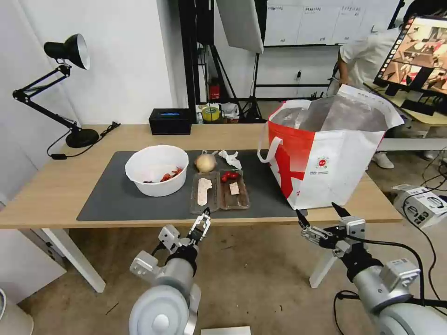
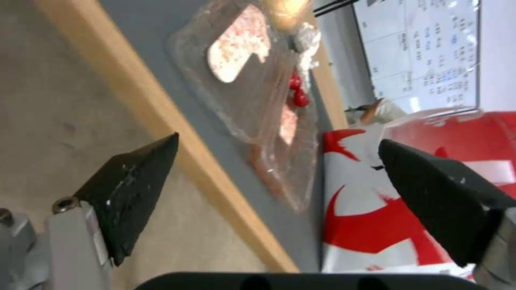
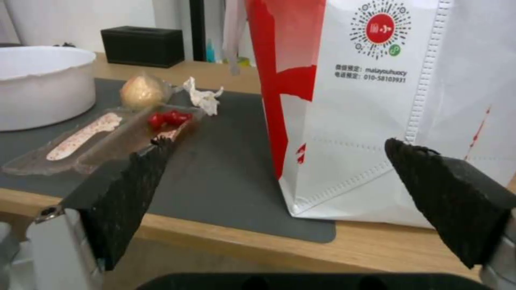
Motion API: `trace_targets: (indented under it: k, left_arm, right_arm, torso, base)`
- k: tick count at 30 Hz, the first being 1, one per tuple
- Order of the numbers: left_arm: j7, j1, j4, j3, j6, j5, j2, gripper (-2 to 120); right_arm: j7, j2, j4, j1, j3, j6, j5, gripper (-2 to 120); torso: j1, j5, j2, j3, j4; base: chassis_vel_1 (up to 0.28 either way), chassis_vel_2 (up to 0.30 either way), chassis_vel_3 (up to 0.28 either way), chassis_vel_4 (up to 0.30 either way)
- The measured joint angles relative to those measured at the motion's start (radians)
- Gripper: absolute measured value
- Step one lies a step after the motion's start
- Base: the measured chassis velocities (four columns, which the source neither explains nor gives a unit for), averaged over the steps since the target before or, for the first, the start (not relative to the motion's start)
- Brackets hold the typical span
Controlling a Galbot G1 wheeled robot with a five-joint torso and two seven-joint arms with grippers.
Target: Pick up the trash from the table and place it into the takeout bag.
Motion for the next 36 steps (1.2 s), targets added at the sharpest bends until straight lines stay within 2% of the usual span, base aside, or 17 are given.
trace_targets:
  k: [7,8,12,16,36]
  left_arm:
    - [0.005,-0.052,0.037,0.022,-0.011,-0.025,-0.002,100]
    - [0.006,-0.07,0.072,0.037,-0.02,-0.022,-0.005,100]
    - [0.006,-0.085,0.099,0.045,-0.029,-0.019,-0.007,100]
    - [0.005,-0.136,0.157,0.055,-0.038,-0.016,-0.008,100]
    - [-0.014,-0.228,0.23,0.06,-0.048,-0.054,0.001,100]
  right_arm:
    - [0.0,-0.005,-0.008,0.004,-0.003,0.0,-0.003,100]
    - [0.001,-0.006,-0.014,0.004,-0.003,0.001,-0.004,100]
    - [0.002,-0.008,-0.02,0.007,-0.003,0.001,-0.004,100]
    - [0.004,-0.004,-0.033,0.011,0.001,0.003,-0.008,100]
    - [0.004,0.041,-0.054,0.013,-0.006,0.015,-0.042,100]
  torso:
    - [0.0,0.0001,0.0,0.0,0.0]
    - [0.0,0.0,0.0,0.0,0.0]
    - [0.0,0.0,0.0,0.0,0.0]
    - [0.0,0.0,0.0,0.0,0.0]
    - [0.0,0.0,0.0,0.0,0.0]
  base:
    - [0.0,0.0,0.0,0.0]
    - [0.0,0.0,0.0,0.0]
    - [0.0,0.0,0.0,0.0]
    - [0.0,0.0,0.0,0.0]
    - [0.0,0.0,0.0,0.0]
